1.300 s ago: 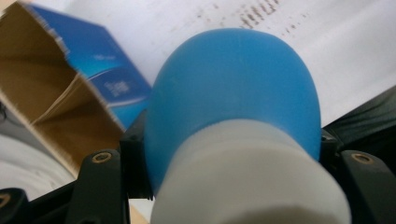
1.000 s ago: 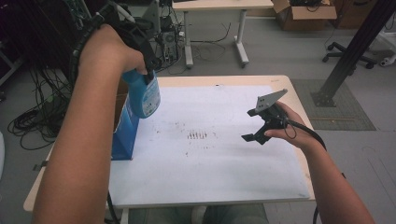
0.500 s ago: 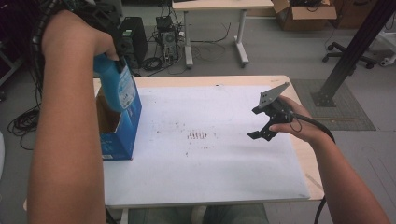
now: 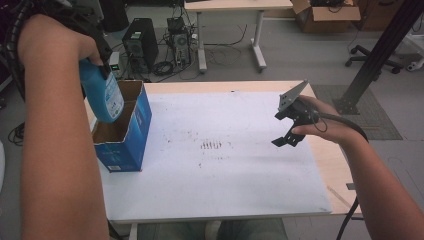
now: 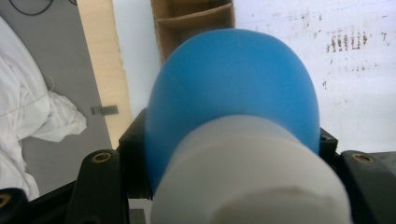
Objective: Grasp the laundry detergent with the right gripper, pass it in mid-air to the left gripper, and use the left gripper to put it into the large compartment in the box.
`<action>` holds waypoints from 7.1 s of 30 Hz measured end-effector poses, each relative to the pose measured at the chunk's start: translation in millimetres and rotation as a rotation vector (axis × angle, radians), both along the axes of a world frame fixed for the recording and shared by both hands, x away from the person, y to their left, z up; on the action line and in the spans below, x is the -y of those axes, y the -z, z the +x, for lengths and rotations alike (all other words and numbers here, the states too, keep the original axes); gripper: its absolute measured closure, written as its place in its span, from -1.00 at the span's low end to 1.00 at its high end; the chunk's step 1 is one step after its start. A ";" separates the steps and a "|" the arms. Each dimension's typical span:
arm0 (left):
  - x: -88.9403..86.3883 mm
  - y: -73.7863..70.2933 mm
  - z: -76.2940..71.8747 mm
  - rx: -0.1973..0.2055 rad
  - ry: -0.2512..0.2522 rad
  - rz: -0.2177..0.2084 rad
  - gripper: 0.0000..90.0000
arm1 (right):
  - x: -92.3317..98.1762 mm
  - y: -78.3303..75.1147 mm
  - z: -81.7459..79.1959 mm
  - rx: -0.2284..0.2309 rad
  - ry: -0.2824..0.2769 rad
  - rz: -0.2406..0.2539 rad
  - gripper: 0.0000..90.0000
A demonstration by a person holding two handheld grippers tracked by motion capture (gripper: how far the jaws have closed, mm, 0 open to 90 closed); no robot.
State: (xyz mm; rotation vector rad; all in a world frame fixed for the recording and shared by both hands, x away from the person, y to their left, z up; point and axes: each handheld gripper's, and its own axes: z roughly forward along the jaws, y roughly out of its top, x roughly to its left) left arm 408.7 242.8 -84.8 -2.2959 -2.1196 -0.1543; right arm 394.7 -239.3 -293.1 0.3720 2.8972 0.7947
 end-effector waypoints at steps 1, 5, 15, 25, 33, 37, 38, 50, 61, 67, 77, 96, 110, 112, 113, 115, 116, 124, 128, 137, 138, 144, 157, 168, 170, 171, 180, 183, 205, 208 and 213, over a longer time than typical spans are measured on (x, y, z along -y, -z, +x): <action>-1.7 1.7 0.3 0.000 -0.011 -0.008 -0.15 | -0.7 -2.4 0.0 -0.005 -0.002 -0.010 -0.94; -7.5 6.5 2.1 -0.005 -0.027 -0.012 -0.15 | -3.6 -12.9 -0.3 -0.031 -0.021 -0.050 -0.93; -19.1 23.5 8.2 -0.023 -0.051 -0.026 -0.15 | -8.8 -25.4 -5.9 -0.032 -0.049 -0.082 -0.93; -20.8 41.7 13.1 -0.035 -0.055 -0.042 -0.15 | -7.7 -26.8 -7.1 -0.030 -0.048 -0.085 -0.93; -23.8 59.3 14.9 -0.051 -0.054 -0.049 -0.15 | -9.3 -26.2 -7.5 -0.037 -0.055 -0.094 -0.93; -25.6 67.3 15.2 -0.051 -0.057 -0.050 -0.15 | -9.7 -26.1 -7.7 -0.036 -0.057 -0.095 -0.93; -26.0 69.5 15.3 -0.052 -0.057 -0.050 -0.15 | -9.6 -26.1 -7.8 -0.036 -0.058 -0.094 -0.93; -30.7 102.0 16.2 -0.066 -0.062 -0.054 -0.15 | -10.0 -23.5 -9.3 -0.039 -0.055 -0.096 -0.93; -31.5 133.8 17.2 -0.085 -0.066 -0.041 -0.15 | -12.0 -21.6 -11.3 -0.044 -0.057 -0.101 -0.93; -30.1 147.4 18.3 -0.077 -0.058 -0.046 -0.15 | -10.7 -22.3 -11.8 -0.042 -0.055 -0.100 -0.93; -29.8 171.6 20.5 -0.093 -0.057 -0.054 -0.15 | -12.4 -19.2 -12.3 -0.046 -0.060 -0.101 -0.93; -31.1 198.5 23.9 -0.117 -0.053 -0.053 -0.15 | -10.7 -16.4 -10.6 -0.052 -0.053 -0.099 -0.93; -33.5 208.0 24.1 -0.124 -0.053 -0.063 -0.15 | -9.2 -14.4 -10.8 -0.056 -0.047 -0.099 -0.93; -33.5 209.5 24.1 -0.125 -0.053 -0.063 -0.15 | -9.3 -13.9 -10.9 -0.057 -0.047 -0.100 -0.93; -33.3 210.0 24.1 -0.126 -0.053 -0.062 -0.15 | -9.4 -13.4 -11.0 -0.057 -0.046 -0.099 -0.93; -33.0 210.4 24.2 -0.125 -0.050 -0.061 -0.15 | -9.2 -13.3 -11.2 -0.058 -0.046 -0.099 -0.93; -33.5 210.2 24.1 -0.124 -0.052 -0.063 -0.15 | -9.2 -13.3 -11.1 -0.058 -0.047 -0.099 -0.93; -33.4 211.9 23.1 -0.119 -0.052 -0.061 -0.15 | -8.8 -13.2 -11.2 -0.057 -0.046 -0.099 -0.93; -32.9 212.0 22.6 -0.115 -0.047 -0.059 -0.16 | -9.6 -12.8 -11.5 -0.054 -0.046 -0.095 -0.93; -33.0 212.0 20.9 -0.114 -0.038 -0.058 -0.16 | -8.1 -13.3 -12.6 -0.054 -0.047 -0.094 -0.93; -33.0 211.9 20.8 -0.114 -0.036 -0.058 -0.17 | -7.8 -13.4 -12.7 -0.052 -0.046 -0.092 -0.93; -31.5 211.4 20.4 -0.110 -0.031 -0.054 -0.18 | -5.5 -12.4 -13.4 -0.054 -0.044 -0.090 -0.93; -30.1 204.4 19.0 -0.095 -0.034 -0.060 -0.31 | -4.9 -11.7 -14.4 -0.052 -0.044 -0.086 -0.93; -27.4 184.9 15.0 -0.074 -0.029 -0.056 -0.41 | -4.3 -13.0 -15.3 -0.046 -0.050 -0.081 -0.93; -27.6 182.3 13.8 -0.067 -0.031 -0.058 -0.45 | -4.4 -13.2 -15.5 -0.045 -0.052 -0.081 -0.93; -28.0 180.5 13.3 -0.068 -0.034 -0.056 -0.47 | -4.6 -13.2 -15.5 -0.045 -0.053 -0.080 -0.93; -27.5 168.5 7.7 -0.065 -0.031 -0.052 -0.56 | -8.3 -14.1 -15.2 -0.039 -0.062 -0.080 -0.93; -26.0 164.6 5.9 -0.062 -0.027 -0.061 -0.59 | -9.5 -14.1 -15.6 -0.039 -0.063 -0.080 -0.93; 19.2 130.6 -9.7 -0.044 0.126 -0.003 -1.00 | -10.6 -16.6 -20.5 -0.031 -0.071 -0.081 -0.93; 30.7 125.4 -11.0 -0.031 0.160 0.002 -0.99 | -9.3 -17.8 -21.6 -0.028 -0.065 -0.079 -0.93; 49.6 113.3 -11.9 -0.014 0.219 0.017 -0.99 | -6.8 -20.7 -23.0 -0.022 -0.062 -0.078 -0.93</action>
